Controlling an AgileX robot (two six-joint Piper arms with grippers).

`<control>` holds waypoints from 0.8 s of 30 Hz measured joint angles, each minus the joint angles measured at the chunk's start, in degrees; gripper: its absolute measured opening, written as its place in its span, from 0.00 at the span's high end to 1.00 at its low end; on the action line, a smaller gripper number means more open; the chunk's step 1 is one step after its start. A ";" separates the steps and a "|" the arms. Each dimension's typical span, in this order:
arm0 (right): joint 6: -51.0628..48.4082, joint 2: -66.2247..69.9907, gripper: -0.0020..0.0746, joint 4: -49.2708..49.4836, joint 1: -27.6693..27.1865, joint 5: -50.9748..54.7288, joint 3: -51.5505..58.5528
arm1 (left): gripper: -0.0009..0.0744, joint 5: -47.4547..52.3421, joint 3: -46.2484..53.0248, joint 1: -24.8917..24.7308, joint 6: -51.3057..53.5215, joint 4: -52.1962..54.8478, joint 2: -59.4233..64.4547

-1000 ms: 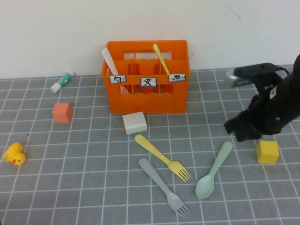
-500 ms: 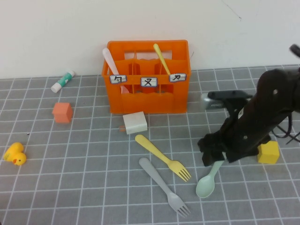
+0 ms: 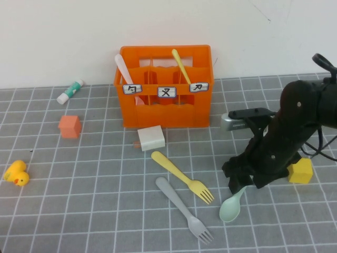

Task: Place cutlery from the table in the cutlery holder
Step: Pick up the spoon

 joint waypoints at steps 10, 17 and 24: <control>-8.26 3.93 0.35 -0.24 2.11 0.53 -6.56 | 0.99 0.00 0.00 0.00 0.00 0.00 0.00; -9.72 6.13 0.37 -2.08 2.79 3.88 -9.85 | 0.99 0.00 0.00 0.00 0.00 0.00 0.00; -10.50 6.75 0.41 -10.66 5.79 5.22 -10.38 | 0.99 0.00 0.00 0.00 0.00 0.00 0.00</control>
